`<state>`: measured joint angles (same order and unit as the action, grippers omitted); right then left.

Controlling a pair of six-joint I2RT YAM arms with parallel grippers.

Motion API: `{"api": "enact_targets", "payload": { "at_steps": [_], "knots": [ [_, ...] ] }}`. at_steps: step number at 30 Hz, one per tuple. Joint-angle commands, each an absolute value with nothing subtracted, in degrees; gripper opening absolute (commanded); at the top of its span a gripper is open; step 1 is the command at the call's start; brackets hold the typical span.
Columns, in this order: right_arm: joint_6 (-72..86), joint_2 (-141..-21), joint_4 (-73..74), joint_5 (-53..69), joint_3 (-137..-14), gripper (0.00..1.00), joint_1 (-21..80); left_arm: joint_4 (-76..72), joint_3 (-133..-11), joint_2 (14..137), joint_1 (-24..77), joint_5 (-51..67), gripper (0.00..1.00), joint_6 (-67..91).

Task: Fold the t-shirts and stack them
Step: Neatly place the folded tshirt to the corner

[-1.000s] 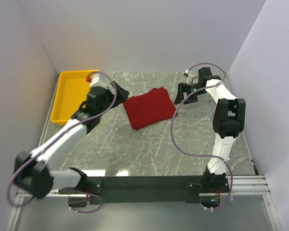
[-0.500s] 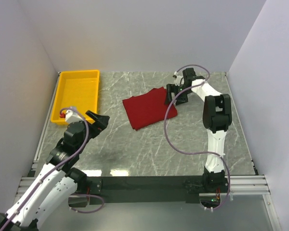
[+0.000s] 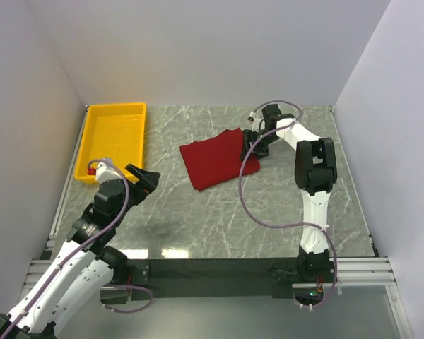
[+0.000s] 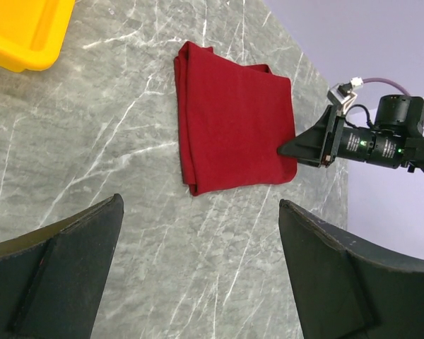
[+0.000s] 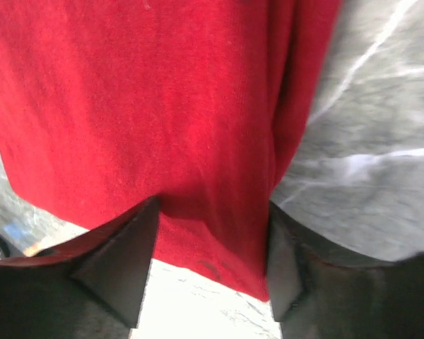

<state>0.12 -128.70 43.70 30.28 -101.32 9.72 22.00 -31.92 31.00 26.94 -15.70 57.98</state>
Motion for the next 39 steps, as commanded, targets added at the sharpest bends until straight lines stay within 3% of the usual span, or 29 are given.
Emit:
{"api": "enact_targets", "payload": {
  "at_steps": [1,3,7,9,11,12,22,29,39],
  "knots": [
    [-0.09,-127.53,44.48,30.76,-98.97,0.63,10.02,21.80,-32.96,30.67,26.81,-15.12,0.96,58.18],
    [1.84,-127.53,44.03,30.85,-98.79,0.58,9.49,22.15,-32.96,30.15,26.81,-15.12,0.96,58.36],
    [3.34,-128.32,43.77,33.57,-99.58,0.31,8.44,23.11,-33.05,29.18,26.81,-15.12,0.96,58.80],
    [3.25,-128.41,44.03,34.62,-100.11,0.25,7.91,23.38,-33.13,28.92,26.81,-15.03,0.96,58.89],
    [2.99,-127.88,43.25,35.85,-99.41,0.13,7.39,23.64,-33.31,28.74,26.81,-14.85,0.96,58.97],
    [3.25,-127.10,42.81,35.69,-99.06,0.00,6.95,23.82,-33.48,28.83,26.81,-14.77,0.96,59.06],
    [2.73,-124.28,38.93,34.54,-99.05,0.00,-3.33,22.68,-33.31,29.71,26.81,-13.89,0.96,58.89],
    [-1.93,-124.37,40.08,28.57,-101.69,0.00,-13.60,21.45,-32.61,30.50,26.81,-13.27,0.95,58.80],
    [-6.06,-125.06,40.42,16.27,-105.46,0.00,-20.47,18.72,-31.55,31.90,26.81,-10.81,0.95,58.98]
  ]
}}
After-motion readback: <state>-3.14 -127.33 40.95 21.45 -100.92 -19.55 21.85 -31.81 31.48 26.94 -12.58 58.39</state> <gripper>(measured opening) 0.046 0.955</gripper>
